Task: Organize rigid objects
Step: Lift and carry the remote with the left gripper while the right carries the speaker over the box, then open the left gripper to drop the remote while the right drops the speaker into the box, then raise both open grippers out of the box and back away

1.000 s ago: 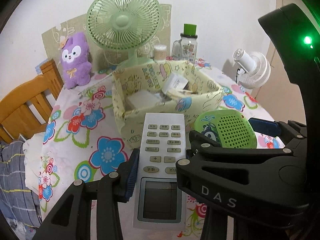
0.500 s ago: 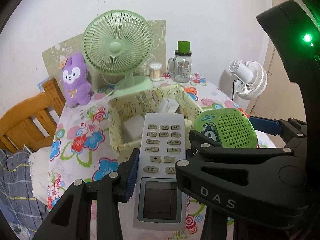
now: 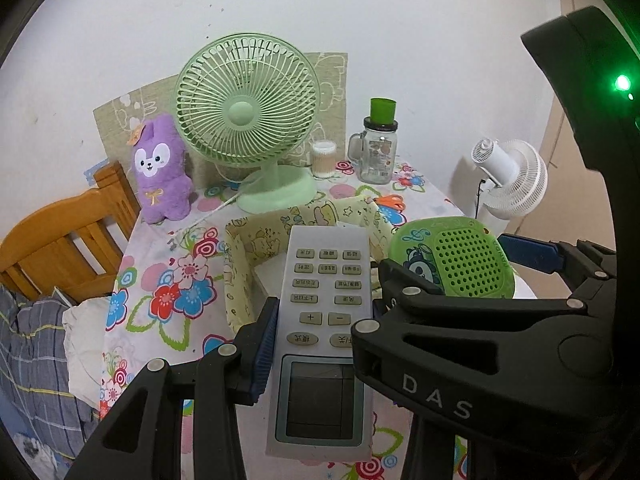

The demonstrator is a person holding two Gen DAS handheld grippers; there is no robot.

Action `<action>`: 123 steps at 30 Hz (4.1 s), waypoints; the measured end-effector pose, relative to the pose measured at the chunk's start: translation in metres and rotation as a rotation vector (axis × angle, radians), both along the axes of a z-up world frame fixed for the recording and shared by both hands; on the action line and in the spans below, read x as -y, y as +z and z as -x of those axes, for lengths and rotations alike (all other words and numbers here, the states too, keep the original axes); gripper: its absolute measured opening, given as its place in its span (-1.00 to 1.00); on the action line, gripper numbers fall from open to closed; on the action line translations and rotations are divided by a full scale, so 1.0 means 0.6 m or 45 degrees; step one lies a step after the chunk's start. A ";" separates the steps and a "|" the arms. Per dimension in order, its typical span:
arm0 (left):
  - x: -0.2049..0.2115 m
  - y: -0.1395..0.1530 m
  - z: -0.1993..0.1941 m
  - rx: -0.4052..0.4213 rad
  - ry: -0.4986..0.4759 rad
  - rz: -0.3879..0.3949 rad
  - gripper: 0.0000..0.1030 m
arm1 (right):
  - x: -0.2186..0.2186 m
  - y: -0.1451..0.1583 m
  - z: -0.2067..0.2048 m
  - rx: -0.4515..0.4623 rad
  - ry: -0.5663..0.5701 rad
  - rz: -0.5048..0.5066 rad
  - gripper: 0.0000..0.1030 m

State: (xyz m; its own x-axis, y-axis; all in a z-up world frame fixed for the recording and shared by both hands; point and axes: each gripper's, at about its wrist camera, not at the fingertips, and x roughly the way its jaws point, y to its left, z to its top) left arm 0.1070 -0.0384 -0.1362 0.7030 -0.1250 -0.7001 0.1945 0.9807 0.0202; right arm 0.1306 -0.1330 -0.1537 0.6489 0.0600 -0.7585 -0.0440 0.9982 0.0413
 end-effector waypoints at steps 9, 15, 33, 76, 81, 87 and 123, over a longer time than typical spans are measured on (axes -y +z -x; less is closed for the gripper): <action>-0.003 -0.009 -0.048 -0.020 0.064 0.029 -0.11 | -0.001 -0.011 -0.060 -0.020 0.054 -0.002 0.85; -0.004 -0.017 -0.086 -0.031 0.109 0.039 -0.11 | -0.004 -0.018 -0.098 -0.029 0.091 -0.001 0.85; -0.012 -0.062 -0.173 -0.063 0.184 0.053 -0.11 | -0.015 -0.061 -0.197 -0.082 0.153 -0.003 0.85; -0.049 -0.108 -0.220 -0.207 0.245 0.040 0.52 | -0.052 -0.100 -0.230 -0.145 0.189 -0.029 0.85; -0.046 -0.111 -0.221 -0.271 0.224 0.019 0.52 | -0.055 -0.106 -0.232 -0.158 0.182 -0.039 0.85; -0.043 -0.119 -0.223 -0.330 0.206 0.000 0.54 | -0.064 -0.124 -0.238 -0.208 0.225 -0.095 0.86; 0.005 -0.064 -0.161 -0.337 0.101 0.011 0.76 | -0.002 -0.062 -0.140 -0.178 0.097 -0.108 1.00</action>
